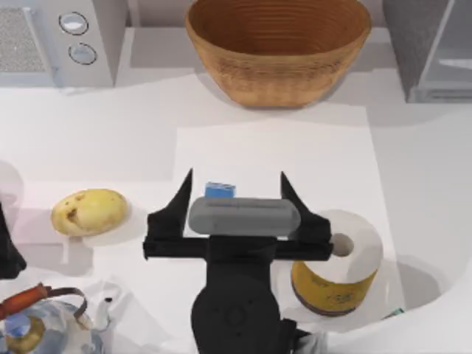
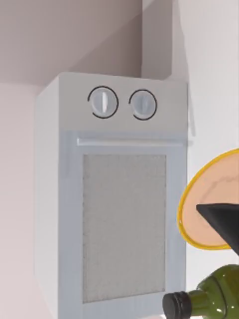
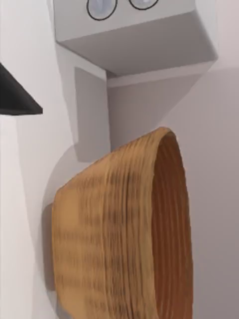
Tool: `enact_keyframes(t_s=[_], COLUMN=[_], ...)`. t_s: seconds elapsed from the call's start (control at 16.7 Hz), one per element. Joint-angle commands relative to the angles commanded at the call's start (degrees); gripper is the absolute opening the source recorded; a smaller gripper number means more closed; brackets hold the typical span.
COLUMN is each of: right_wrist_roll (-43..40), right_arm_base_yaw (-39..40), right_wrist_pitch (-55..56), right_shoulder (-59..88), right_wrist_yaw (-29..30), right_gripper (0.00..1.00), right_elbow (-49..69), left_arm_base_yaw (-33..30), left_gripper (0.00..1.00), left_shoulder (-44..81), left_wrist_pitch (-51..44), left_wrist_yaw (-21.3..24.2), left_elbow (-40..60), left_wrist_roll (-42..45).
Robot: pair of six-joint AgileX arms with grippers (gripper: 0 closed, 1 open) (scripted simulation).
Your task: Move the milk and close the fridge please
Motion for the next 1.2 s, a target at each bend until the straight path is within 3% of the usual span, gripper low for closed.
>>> enact_keyframes(t_s=[0.42, 0.96, 1.2], right_wrist_roll=[-2.6, -3.5, -4.3], right_arm_base_yaw=[-2.1, -3.6, -6.0], right_wrist_pitch=[8.4, 9.3, 8.4], right_shoulder=[28.2, 31.4, 32.3], right_wrist_yaw=[6.7, 7.5, 5.2], right_gripper=[1.00, 1.00, 1.00], right_elbow=[18.7, 21.2, 23.7], left_arm_base_yaw=[0.0, 0.0, 0.0], left_gripper=[1.00, 1.00, 1.00], left_shoulder=[0.0, 0.0, 0.0], left_wrist_pitch=[0.0, 0.0, 0.0], left_wrist_yaw=[0.0, 0.0, 0.0], left_elbow=[0.0, 0.0, 0.0], left_wrist_roll=[0.0, 0.0, 0.0])
